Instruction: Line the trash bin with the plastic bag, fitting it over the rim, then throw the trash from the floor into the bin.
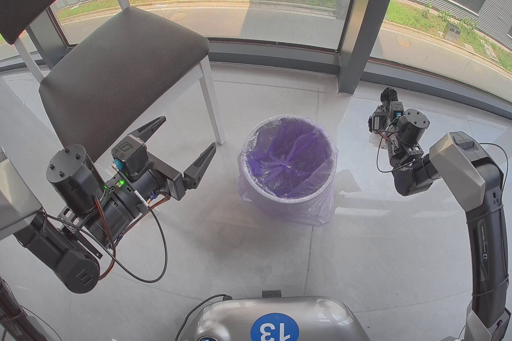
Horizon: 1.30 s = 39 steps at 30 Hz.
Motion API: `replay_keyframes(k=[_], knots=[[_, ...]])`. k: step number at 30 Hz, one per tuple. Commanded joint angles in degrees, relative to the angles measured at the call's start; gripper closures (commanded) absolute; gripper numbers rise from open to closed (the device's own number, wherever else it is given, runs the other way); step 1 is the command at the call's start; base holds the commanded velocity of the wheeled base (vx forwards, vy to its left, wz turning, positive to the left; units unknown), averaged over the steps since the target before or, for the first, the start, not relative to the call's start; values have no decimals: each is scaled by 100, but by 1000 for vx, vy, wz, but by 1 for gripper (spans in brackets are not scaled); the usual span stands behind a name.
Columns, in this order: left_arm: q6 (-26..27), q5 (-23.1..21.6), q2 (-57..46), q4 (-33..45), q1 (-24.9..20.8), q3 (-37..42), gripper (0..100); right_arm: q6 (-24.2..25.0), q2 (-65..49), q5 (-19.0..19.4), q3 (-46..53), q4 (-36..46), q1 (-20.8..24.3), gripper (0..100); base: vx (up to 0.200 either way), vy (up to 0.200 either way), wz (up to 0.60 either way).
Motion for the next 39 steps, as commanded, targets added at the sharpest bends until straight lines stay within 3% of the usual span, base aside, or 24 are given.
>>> replay_keyframes(k=[1, 12, 18, 24, 39], knots=[[1, 1, -95, -102, -2, 11, 0, -10, -941, 6, 569, -87, 292, 100, 0, 0, 0], [1, 1, -235, -102, -2, 55, 0, -10, -2075, 6, 1685, -439, 1039, 100, 0, 0, 0], [1, 1, -253, -102, -2, 64, 0, -37, -2488, -3, 2336, -667, 1812, 100, 0, 0, 0], [1, 1, -306, -102, -2, 64, 0, -160, -2470, -3, 2397, -685, 2322, 100, 0, 0, 0], [1, -17, -736, -102, -90, 178, 0, -406, -2040, -3, 2169, -658, 2928, 100, 0, 0, 0]])
